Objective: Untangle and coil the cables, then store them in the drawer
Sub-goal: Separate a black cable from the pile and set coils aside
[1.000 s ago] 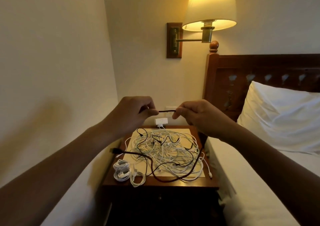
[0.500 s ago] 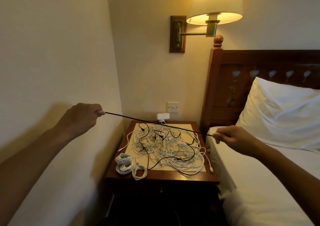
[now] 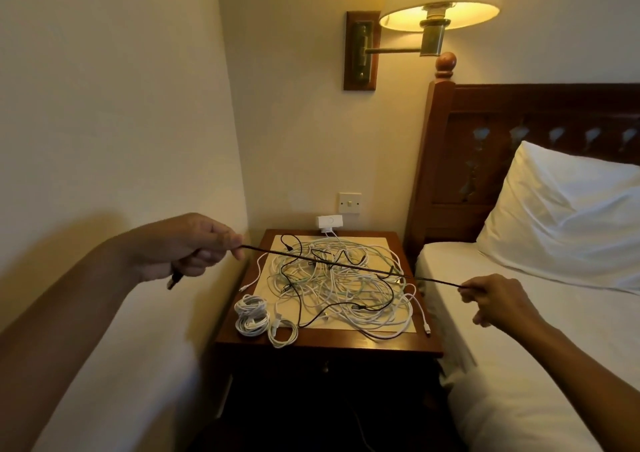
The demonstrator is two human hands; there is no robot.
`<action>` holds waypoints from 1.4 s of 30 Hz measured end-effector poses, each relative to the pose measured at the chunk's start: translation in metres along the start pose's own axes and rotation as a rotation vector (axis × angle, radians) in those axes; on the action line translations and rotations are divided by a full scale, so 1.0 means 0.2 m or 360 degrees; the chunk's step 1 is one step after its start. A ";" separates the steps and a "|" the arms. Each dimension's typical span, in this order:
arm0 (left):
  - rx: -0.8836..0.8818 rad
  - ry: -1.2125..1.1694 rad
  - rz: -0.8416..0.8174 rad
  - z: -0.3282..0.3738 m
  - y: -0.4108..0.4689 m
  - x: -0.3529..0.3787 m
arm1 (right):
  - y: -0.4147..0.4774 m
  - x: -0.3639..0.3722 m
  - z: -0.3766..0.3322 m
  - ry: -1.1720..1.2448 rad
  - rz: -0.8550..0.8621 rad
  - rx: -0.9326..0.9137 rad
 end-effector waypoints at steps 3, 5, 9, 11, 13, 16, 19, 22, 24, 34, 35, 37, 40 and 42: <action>0.0015 -0.0033 -0.0093 0.00 0.00 0.09 | -0.05 0.05 -0.05 -0.0096 -0.0277 0.0004; 0.0094 0.0048 -0.0124 0.05 0.00 0.16 | -0.12 0.03 -0.18 -0.0301 -0.0526 -0.0210; 0.0221 0.0180 -0.0180 0.14 0.08 0.39 | -0.31 -0.05 -0.56 0.0347 -0.0762 -0.0656; 0.0258 0.0266 -0.0029 0.14 0.15 0.48 | -0.40 -0.07 -0.73 0.0753 -0.0946 -0.0801; 0.0315 0.0407 0.0183 0.13 0.20 0.52 | -0.46 -0.08 -0.83 0.1009 -0.1212 -0.0887; 0.0421 0.0746 0.0442 0.09 0.24 0.52 | -0.48 -0.10 -0.85 0.1149 -0.1623 -0.1006; 0.0436 0.0878 0.0588 0.05 0.25 0.50 | -0.49 -0.06 -0.88 0.1319 -0.1833 -0.0995; 0.0510 0.0727 0.0550 0.03 0.24 0.51 | -0.50 0.03 -0.96 0.1583 -0.1465 -0.0615; 0.0447 0.0536 0.0436 0.01 0.22 0.52 | -0.47 0.06 -1.00 0.1501 -0.1137 -0.0555; 0.0438 -0.1204 -0.0175 0.10 0.07 0.56 | -0.39 0.20 -0.92 0.0748 -0.0352 -0.0782; 0.0519 -0.1292 -0.0095 0.10 0.08 0.55 | -0.42 0.23 -0.92 0.0643 -0.0394 -0.0791; 0.0616 -0.1295 0.0082 0.10 0.12 0.53 | -0.52 0.27 -0.94 0.0480 -0.0498 -0.0882; 0.0689 -0.0917 0.0393 0.03 0.16 0.54 | -0.67 0.23 -1.00 0.0403 -0.0546 -0.1061; 0.0717 -0.0520 0.0486 -0.03 0.19 0.58 | -0.74 0.15 -1.04 0.0407 -0.0458 -0.1193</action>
Point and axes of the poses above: each hand's wrist, its own y-axis towards the middle knuckle, its own x-axis out of the palm, z = x × y, the point moved 2 cm from there along y, towards the middle knuckle, and after that the axes turned 2 degrees about -z, right-handed, at the moved point
